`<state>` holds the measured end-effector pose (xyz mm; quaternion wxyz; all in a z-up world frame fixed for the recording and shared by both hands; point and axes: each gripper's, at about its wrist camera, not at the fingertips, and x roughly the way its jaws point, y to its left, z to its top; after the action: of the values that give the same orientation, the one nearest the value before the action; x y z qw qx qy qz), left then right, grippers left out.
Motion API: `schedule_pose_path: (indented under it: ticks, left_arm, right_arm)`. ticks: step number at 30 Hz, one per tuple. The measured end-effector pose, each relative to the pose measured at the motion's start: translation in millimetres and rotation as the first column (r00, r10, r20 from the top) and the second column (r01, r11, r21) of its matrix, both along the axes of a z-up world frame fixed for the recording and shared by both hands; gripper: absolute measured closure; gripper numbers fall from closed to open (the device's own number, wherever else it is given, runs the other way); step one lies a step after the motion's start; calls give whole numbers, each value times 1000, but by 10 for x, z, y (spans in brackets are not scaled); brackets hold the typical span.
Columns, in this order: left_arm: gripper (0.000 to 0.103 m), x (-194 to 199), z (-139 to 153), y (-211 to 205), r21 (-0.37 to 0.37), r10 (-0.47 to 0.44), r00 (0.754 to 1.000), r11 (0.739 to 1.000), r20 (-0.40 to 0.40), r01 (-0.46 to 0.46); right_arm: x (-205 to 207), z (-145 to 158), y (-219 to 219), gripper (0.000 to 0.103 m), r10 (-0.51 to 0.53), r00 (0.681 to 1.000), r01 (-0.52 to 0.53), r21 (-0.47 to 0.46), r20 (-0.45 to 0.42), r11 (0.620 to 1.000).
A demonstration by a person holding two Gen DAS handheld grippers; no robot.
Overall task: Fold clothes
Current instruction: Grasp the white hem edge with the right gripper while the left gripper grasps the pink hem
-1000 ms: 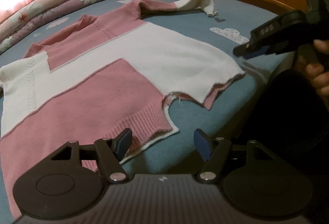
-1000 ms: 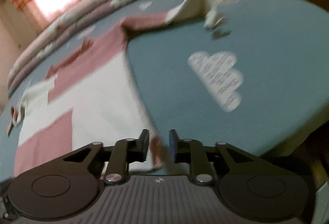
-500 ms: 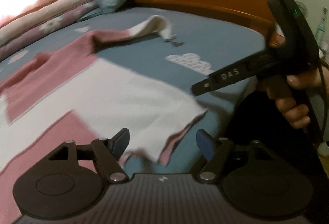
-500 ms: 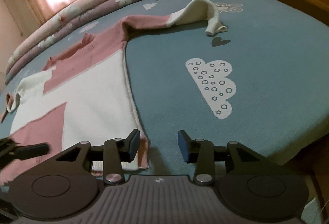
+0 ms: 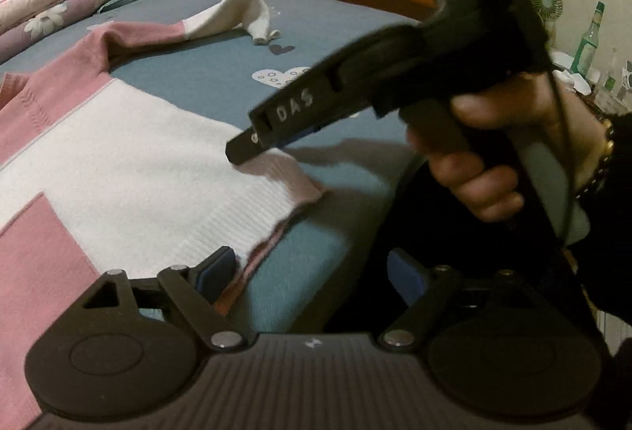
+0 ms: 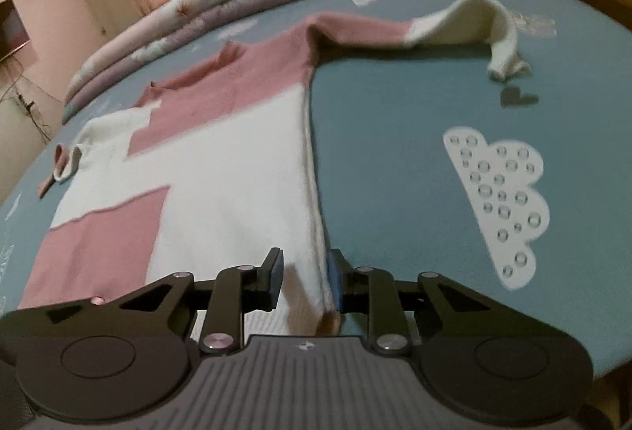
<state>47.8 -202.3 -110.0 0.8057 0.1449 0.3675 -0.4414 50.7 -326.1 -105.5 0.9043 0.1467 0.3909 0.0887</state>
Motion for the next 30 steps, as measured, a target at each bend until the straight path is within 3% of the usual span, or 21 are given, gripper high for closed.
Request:
schedule_pose_path:
  ticks: [3, 6, 9, 13, 19, 23, 30]
  left_arm:
    - [21, -87, 113, 165, 15, 22, 995, 1000, 100, -23]
    - [27, -110, 186, 339, 85, 76, 976, 992, 205, -95]
    - [27, -76, 207, 511, 133, 142, 963, 976, 228, -175]
    - [27, -109, 187, 661, 133, 187, 959, 967, 211, -218]
    - [27, -188, 178, 748, 142, 192, 950, 962, 246, -231]
    - [27, -121, 193, 832, 118, 225, 945, 959, 237, -258]
    - [27, -119, 178, 939, 100, 250, 940, 955, 234, -279]
  right_arm:
    - [-125, 51, -48, 72, -3, 1000, 3, 10, 25, 1000]
    - [-214, 151, 29, 71, 78, 996, -77, -15, 49, 997]
    - [-299, 216, 205, 71, 203, 977, -199, -67, 69, 978]
    - [-387, 172, 623, 71, 407, 912, -387, -216, 54, 896]
    - [-466, 93, 1021, 71, 573, 819, -535, -346, 10, 770]
    - [-456, 61, 1217, 71, 585, 811, -531, -423, -5, 734]
    - [-315, 49, 1324, 72, 543, 839, -491, -462, -22, 739]
